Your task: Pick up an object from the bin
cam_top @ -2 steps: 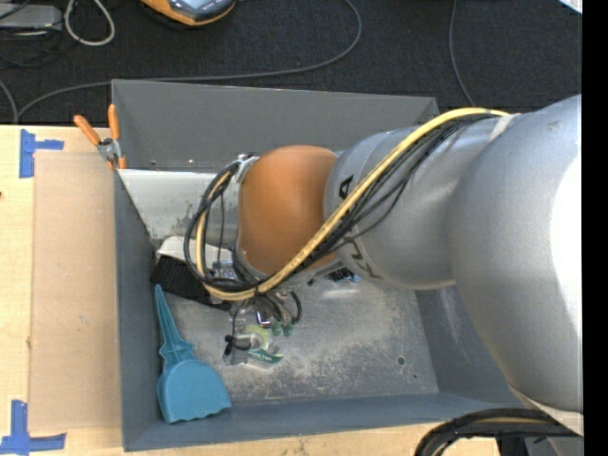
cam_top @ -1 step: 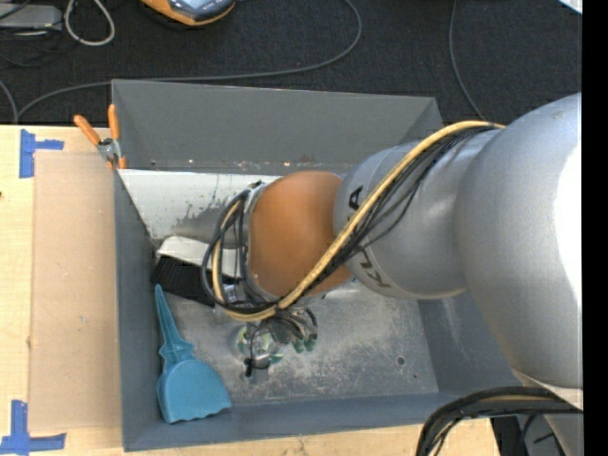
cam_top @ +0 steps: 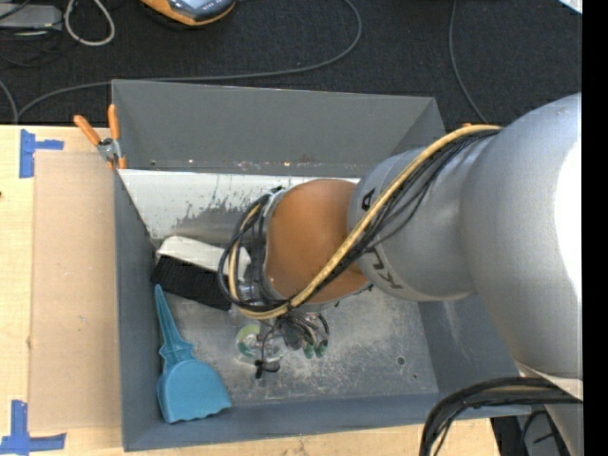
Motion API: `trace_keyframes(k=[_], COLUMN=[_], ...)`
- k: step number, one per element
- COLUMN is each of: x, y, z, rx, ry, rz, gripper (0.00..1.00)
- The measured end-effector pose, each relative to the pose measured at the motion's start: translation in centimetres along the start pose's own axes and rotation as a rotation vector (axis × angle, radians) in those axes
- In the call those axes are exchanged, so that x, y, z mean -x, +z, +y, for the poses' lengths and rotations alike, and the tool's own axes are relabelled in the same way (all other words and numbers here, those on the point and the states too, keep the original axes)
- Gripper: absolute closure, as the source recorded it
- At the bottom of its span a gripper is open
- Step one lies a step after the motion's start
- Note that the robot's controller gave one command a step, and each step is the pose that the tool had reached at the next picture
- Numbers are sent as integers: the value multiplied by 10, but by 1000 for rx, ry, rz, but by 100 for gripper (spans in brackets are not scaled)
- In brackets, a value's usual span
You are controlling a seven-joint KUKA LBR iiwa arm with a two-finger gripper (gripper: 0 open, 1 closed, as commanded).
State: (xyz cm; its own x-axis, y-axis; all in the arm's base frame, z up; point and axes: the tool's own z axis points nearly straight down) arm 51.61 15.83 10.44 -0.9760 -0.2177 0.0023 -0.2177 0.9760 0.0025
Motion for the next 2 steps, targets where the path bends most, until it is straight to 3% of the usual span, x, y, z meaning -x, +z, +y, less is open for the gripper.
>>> trace_keyframes(k=[1,2], x=[-4,-11], y=[14,21], z=[-14,-46], rx=[-1,2], ry=[-45,169], rz=[8,-1], gripper=[0,100])
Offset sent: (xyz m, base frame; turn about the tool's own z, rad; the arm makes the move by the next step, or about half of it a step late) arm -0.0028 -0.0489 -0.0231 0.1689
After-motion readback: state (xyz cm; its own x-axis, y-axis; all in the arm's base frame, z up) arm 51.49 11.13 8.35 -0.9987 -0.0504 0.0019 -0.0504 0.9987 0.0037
